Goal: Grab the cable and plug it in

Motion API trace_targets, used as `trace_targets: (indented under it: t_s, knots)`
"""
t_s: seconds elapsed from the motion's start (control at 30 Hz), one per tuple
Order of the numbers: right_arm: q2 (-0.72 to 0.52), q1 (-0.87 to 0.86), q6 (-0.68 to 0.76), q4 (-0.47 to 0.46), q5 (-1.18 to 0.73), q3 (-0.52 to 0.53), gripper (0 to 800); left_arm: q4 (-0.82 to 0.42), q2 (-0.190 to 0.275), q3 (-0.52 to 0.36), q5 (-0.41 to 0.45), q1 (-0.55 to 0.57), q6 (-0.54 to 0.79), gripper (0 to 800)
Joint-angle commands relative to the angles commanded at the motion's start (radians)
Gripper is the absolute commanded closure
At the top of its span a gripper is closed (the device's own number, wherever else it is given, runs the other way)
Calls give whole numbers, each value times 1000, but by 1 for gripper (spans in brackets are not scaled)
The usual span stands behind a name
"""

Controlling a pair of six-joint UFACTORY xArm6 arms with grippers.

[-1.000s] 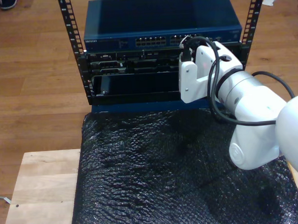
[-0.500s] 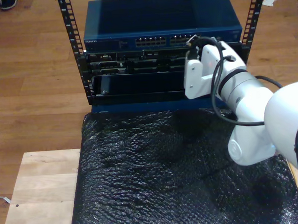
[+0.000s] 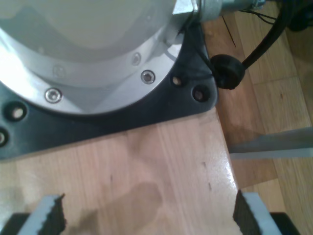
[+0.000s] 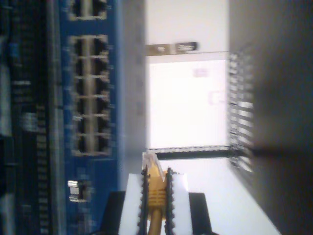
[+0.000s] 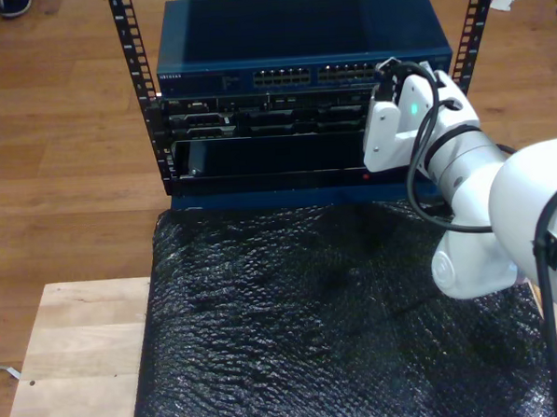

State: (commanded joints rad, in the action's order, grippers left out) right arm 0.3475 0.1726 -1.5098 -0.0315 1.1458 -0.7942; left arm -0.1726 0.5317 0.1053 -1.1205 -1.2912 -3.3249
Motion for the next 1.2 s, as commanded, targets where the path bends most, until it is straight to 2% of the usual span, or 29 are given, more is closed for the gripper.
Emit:
trace_targets:
  t_s: [0.17, 0.33, 0.5, 0.77, 1.0, 1.2]
  knots:
    - [6, 5, -3, 25, 14, 3, 800, 0, 0, -2, 0, 0, 0, 0]
    - [68, 37, -9, 60, 98, 0, 800, 0, 0, -2, 0, 0, 0, 0]
    - [87, 61, -32, 124, 118, -9, 800, 0, 0, 0, 0, 0, 0, 0]
    - [186, 133, -97, 282, 172, -100, 800, 0, 0, -2, 0, 0, 0, 0]
    - [269, 167, -176, 374, 229, -195, 800, 0, 0, 0, 0, 0, 0, 0]
    - [296, 192, -181, 431, 230, -221, 800, 0, 0, 0, 0, 0, 0, 0]
